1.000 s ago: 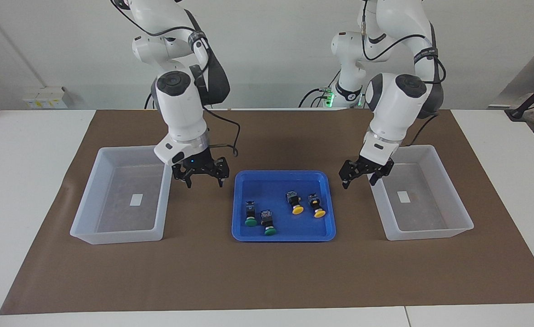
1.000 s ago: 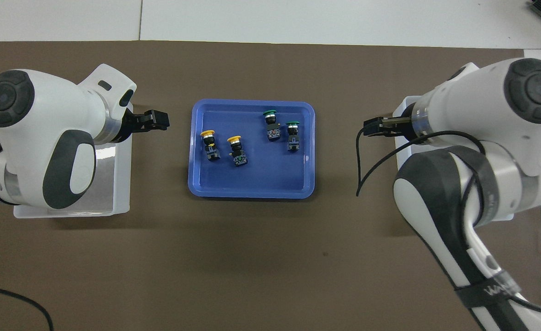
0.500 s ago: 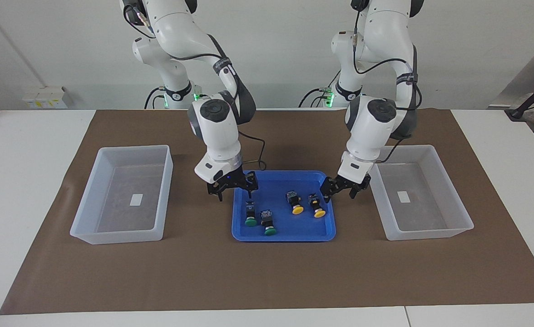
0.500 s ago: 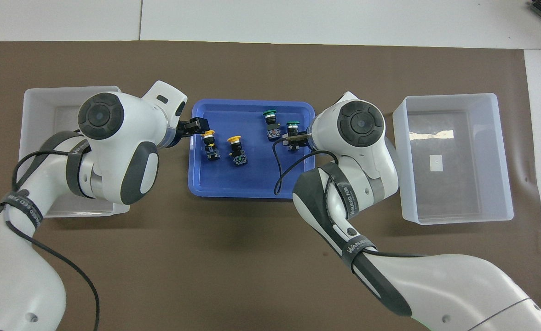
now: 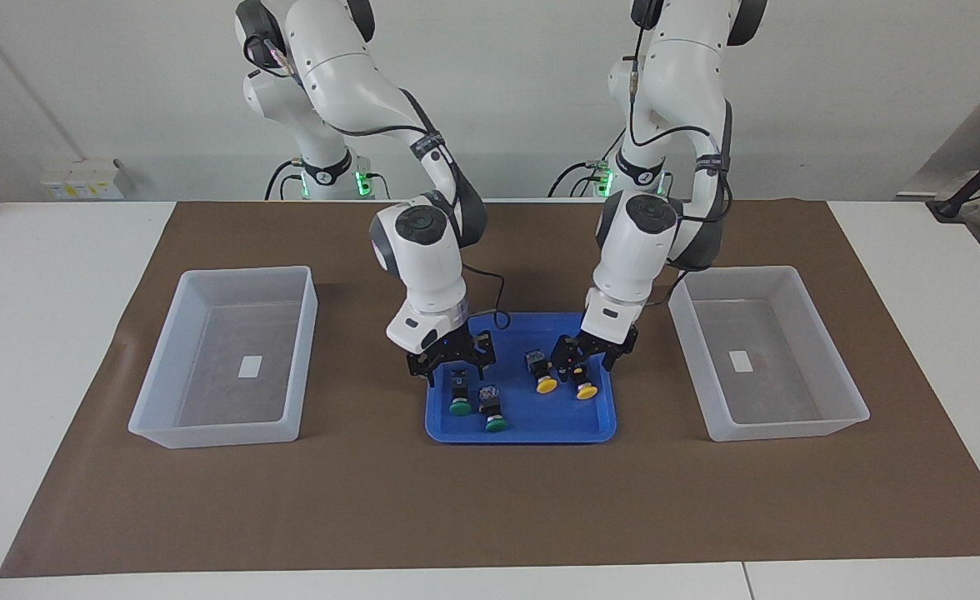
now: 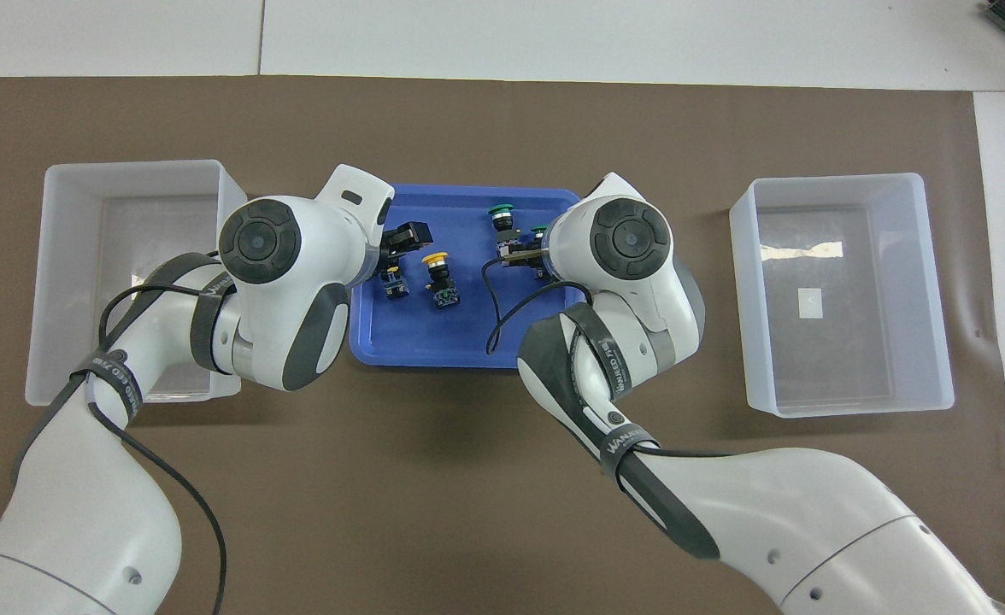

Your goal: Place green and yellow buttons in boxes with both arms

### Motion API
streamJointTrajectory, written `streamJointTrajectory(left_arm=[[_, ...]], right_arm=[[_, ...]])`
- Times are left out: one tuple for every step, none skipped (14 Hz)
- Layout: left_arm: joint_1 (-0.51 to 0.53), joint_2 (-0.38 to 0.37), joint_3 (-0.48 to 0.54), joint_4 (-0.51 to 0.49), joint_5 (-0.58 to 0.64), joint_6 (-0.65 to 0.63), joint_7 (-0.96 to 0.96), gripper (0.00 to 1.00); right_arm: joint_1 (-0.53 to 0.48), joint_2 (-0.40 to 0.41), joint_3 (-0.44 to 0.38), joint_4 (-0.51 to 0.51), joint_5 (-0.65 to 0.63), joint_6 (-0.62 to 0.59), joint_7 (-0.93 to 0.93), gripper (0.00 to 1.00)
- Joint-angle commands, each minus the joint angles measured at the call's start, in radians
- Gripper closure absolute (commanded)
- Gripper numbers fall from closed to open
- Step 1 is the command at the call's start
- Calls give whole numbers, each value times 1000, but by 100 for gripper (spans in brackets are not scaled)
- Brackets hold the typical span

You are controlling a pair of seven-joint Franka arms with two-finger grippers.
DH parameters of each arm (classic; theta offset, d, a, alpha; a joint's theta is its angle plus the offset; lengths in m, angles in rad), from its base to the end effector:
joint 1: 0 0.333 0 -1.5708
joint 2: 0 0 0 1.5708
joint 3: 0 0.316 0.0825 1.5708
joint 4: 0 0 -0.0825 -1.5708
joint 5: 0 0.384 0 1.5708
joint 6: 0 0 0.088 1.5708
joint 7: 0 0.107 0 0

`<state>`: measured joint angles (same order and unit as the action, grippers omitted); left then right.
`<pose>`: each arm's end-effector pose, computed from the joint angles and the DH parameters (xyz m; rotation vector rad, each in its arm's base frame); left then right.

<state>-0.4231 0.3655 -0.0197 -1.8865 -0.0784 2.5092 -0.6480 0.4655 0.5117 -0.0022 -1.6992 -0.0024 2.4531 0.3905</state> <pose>0.5903 -0.2782 0.3398 2.9175 0.3884 0.2783 0.6217 0.3108 0.3222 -3.0232 -0.1132 -0.3369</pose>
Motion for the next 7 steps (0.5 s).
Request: streamJointTrajectory(left_arm=[[-14,16,18,7,19,16,-19,0],[-14,16,18,6,19,14,-18,8],[-14,16,18,6,19,14,-18,10],[-13,16,18,1,19,14,-15,11],[-11,16,18,-5,19,16,-15,17],[-10,19,17,-9,19,23,-13,23],[-11,24,17,-14,19,28,-12,26]], right_arm=[[10,21,2,7,4,18,16,29],[12,19,2,6,2,15,16,36],[13,19,2,3,-2,17,11,81],[15,19,2,1,-2,17,17,100],[15,16,2,1,-2,9,25,100],[18,15,2,0,-1,3,54,100],[19,4,1,-7,-1,-2,86,100]])
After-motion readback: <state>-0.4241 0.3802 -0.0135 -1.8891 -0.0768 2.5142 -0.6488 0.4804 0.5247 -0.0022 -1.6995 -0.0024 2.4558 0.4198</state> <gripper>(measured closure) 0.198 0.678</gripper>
